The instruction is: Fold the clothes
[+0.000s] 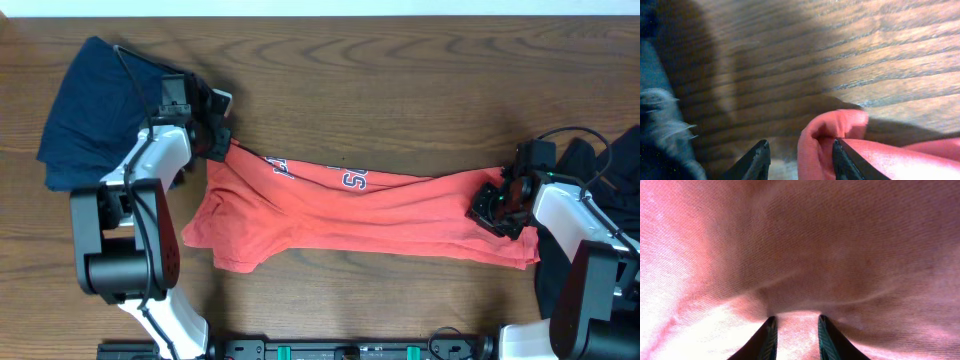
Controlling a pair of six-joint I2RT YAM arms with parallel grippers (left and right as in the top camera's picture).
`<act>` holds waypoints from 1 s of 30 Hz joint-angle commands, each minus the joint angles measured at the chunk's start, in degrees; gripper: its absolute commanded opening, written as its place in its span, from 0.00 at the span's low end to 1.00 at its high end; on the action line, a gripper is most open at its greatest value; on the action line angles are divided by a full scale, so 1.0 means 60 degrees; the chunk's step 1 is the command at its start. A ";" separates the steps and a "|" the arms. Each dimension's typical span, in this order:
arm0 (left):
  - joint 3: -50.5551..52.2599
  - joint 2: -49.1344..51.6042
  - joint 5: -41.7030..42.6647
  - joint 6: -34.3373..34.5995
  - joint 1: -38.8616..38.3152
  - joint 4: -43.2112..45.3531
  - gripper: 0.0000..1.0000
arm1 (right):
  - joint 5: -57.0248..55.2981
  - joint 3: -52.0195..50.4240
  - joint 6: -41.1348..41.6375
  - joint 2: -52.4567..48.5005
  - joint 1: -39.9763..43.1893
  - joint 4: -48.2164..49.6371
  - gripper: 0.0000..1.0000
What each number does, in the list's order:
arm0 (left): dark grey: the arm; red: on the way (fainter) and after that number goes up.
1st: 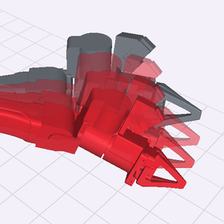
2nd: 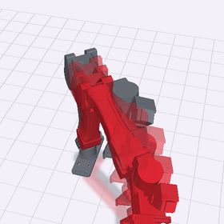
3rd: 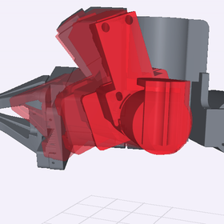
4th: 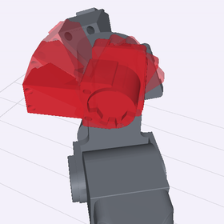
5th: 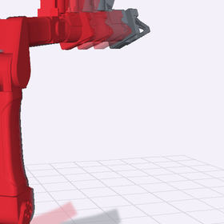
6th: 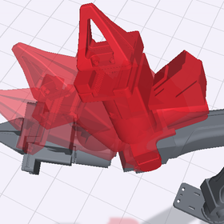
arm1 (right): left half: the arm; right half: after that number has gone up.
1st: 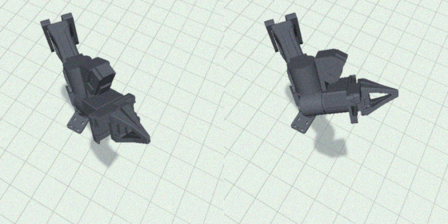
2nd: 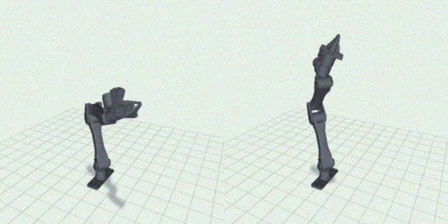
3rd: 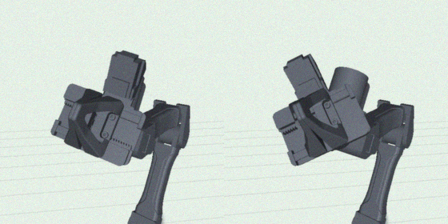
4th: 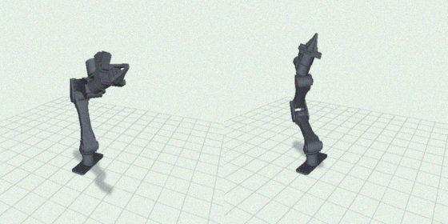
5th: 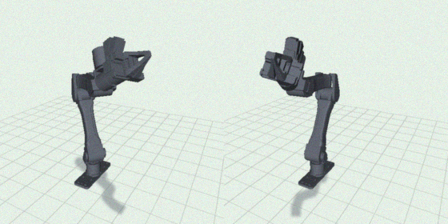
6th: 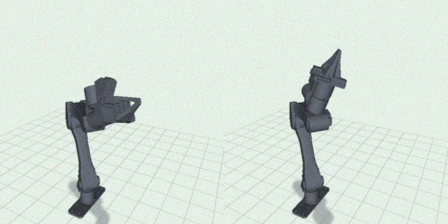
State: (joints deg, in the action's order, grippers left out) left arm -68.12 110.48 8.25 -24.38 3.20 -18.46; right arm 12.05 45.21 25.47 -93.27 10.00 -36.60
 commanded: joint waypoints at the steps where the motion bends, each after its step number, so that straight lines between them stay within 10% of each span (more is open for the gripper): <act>1: -0.0098 0.0233 0.0062 -0.0051 -0.0022 0.0229 0.31 | -0.1446 -0.0568 0.0117 -0.0780 0.0091 0.0062 0.29; 4: -0.0149 0.0229 0.0058 0.0896 -0.0015 0.0437 0.06 | -0.1446 -0.0568 0.0117 -0.0780 0.0091 0.0062 0.29; 17: -0.0251 0.0004 0.0142 0.7238 0.1147 0.0058 0.06 | -0.1479 -0.0568 0.0117 -0.0780 0.0091 -0.0007 0.28; 30: -0.0251 -0.0211 0.1526 0.6360 0.1162 0.0270 0.09 | -0.1472 -0.0568 -0.0219 -0.0780 0.0091 0.0240 0.30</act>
State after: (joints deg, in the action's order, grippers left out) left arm -68.18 110.74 16.67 17.74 10.70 -16.69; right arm 12.23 45.21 25.21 -93.27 10.00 -36.38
